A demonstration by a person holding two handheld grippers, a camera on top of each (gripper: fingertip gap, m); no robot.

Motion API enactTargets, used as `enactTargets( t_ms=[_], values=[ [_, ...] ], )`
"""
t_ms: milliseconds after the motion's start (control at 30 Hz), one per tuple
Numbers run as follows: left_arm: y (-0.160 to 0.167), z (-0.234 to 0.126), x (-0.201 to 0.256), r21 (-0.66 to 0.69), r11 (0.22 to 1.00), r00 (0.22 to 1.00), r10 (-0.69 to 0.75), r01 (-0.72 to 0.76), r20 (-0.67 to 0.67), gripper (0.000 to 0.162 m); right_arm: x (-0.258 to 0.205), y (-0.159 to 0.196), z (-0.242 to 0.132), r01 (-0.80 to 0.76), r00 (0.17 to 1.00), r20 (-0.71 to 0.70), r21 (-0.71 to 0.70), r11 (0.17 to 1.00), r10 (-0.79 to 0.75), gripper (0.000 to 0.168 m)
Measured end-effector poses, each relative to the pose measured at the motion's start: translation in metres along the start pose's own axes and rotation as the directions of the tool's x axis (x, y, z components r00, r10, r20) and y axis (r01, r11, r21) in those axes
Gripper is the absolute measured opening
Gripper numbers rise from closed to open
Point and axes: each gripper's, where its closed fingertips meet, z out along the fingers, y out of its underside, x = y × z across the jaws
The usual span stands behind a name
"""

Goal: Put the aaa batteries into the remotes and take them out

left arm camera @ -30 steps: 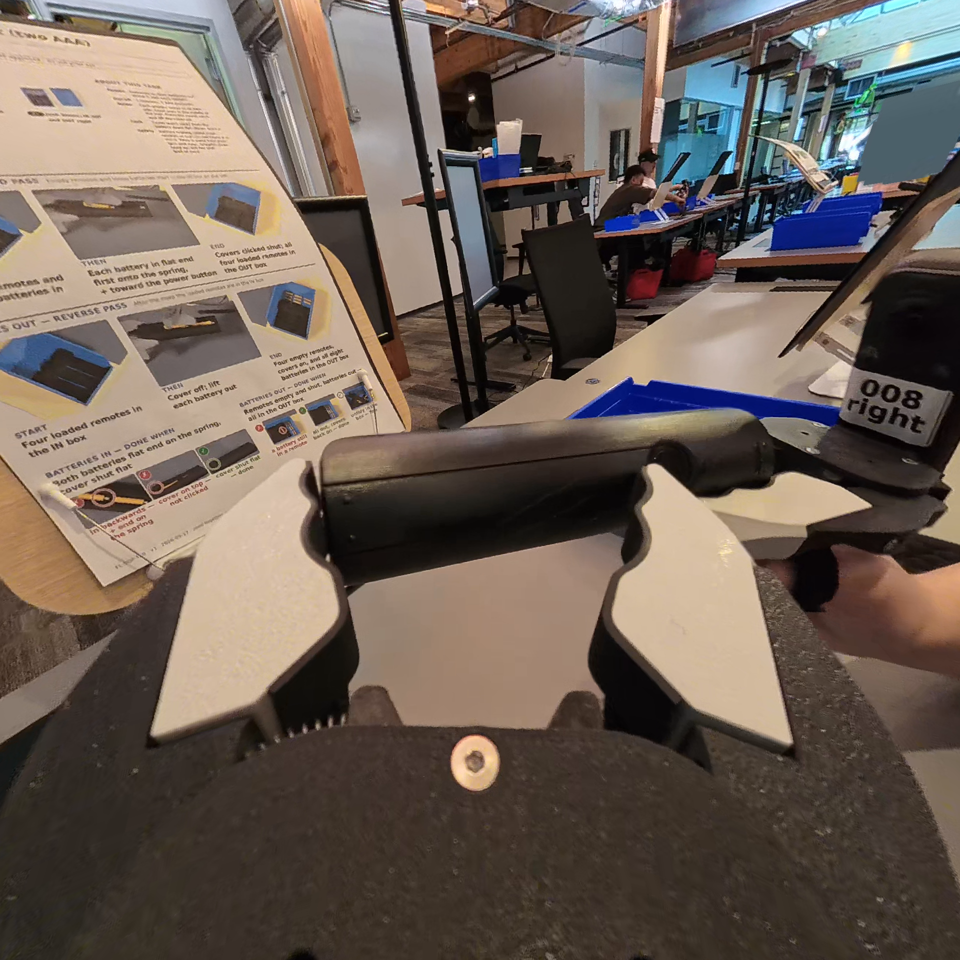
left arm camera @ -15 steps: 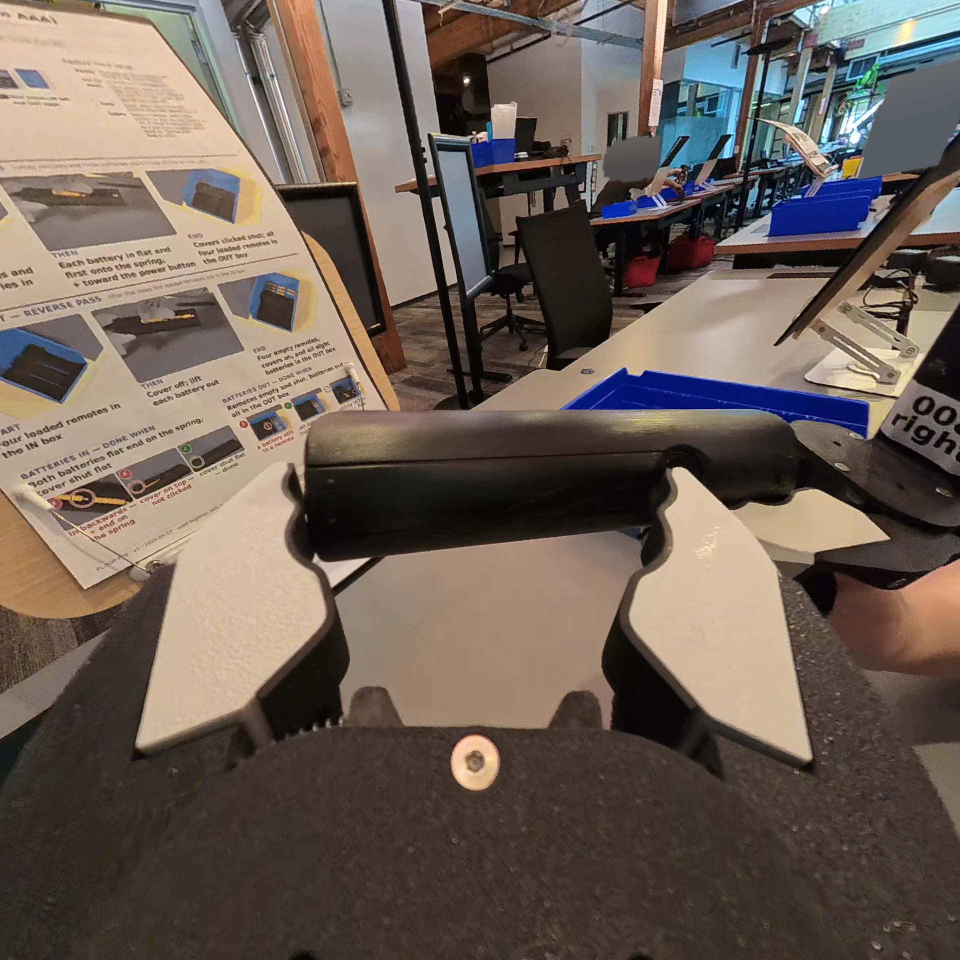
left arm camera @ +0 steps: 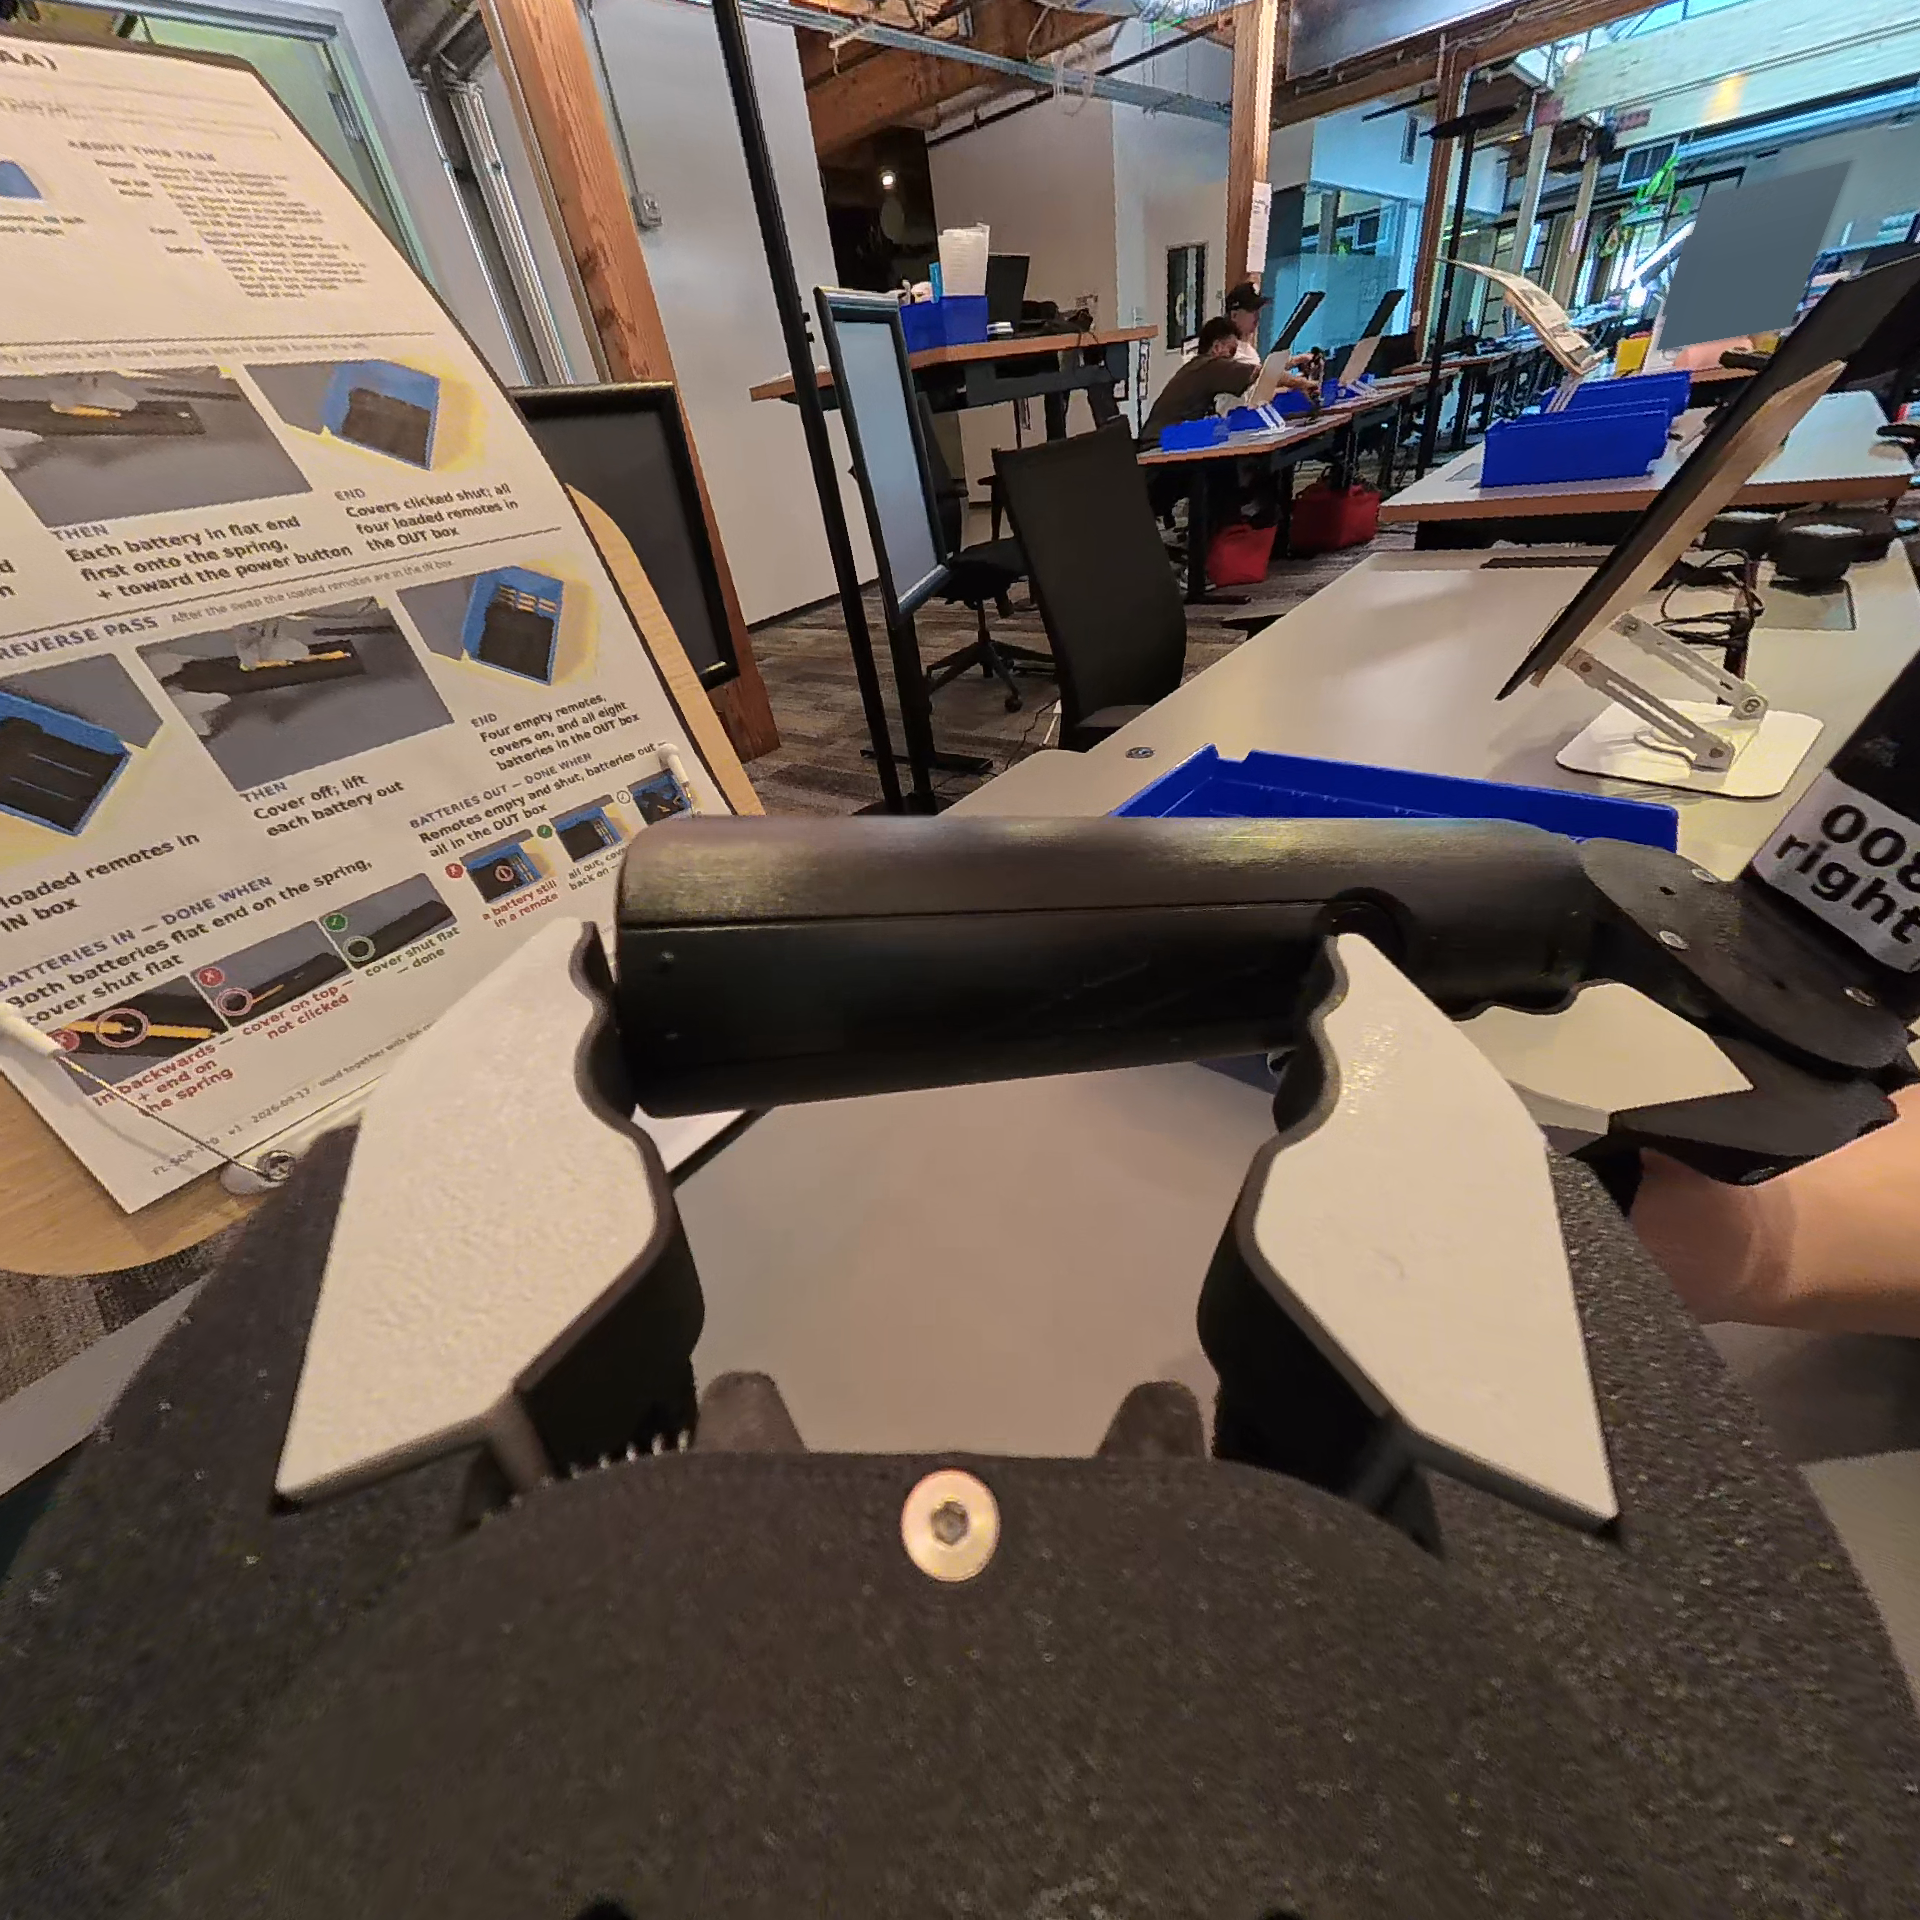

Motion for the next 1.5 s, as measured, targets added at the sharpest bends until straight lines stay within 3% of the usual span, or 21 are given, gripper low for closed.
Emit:
enactTargets(
  t_ms=[800, 833, 867, 933, 967, 1100, 1267, 1400, 1500],
  values=[
    [-0.003, -0.002, 0.001, 0.020, 1.000, 1.000, -0.005, 0.006, -0.031, 0.117, 0.002, -0.001, -0.003, 0.053, 0.999, -0.003, 0.011, 0.999, -0.053, 0.019],
    [-0.017, -0.014, -0.003, 0.114, 0.991, 0.996, -0.063, 0.069, -0.057, 0.076, -0.002, -0.005, -0.005, 0.033, 0.999, 0.035, 0.045, 0.998, -0.035, 0.019],
    [-0.038, -0.035, -0.012, 0.289, 0.939, 0.981, -0.155, 0.183, -0.119, 0.031, -0.012, -0.008, -0.003, 0.045, 0.997, 0.066, 0.060, 0.997, -0.049, 0.019],
    [-0.029, -0.034, -0.024, 0.235, 0.956, 0.984, -0.162, 0.174, -0.069, 0.035, -0.020, -0.004, 0.005, 0.224, 0.974, -0.003, -0.025, 0.974, -0.224, 0.018],
    [-0.030, -0.036, -0.026, 0.219, 0.961, 0.986, -0.159, 0.168, -0.059, 0.033, -0.021, -0.003, 0.006, 0.213, 0.977, 0.001, -0.034, 0.976, -0.213, 0.019],
    [-0.023, -0.034, -0.034, 0.120, 0.992, 0.998, -0.051, 0.045, 0.040, 0.033, -0.014, 0.002, 0.009, -0.034, 0.996, 0.077, -0.056, 0.998, 0.038, 0.019],
    [-0.025, -0.036, -0.022, 0.072, 0.967, 0.958, -0.229, 0.244, -0.171, 0.090, 0.004, -0.006, 0.004, -0.205, 0.975, 0.096, 0.027, 0.978, 0.202, 0.019],
    [-0.028, -0.033, -0.018, 0.114, 0.975, 0.972, -0.170, 0.189, -0.160, 0.117, 0.006, -0.008, 0.003, -0.128, 0.990, 0.062, 0.032, 0.991, 0.126, 0.019],
    [-0.013, -0.019, -0.006, 0.026, 0.995, 0.988, -0.088, 0.092, -0.127, 0.130, -0.002, -0.007, 0.004, -0.049, 0.997, 0.062, 0.022, 0.999, 0.047, 0.019]
  ],
)
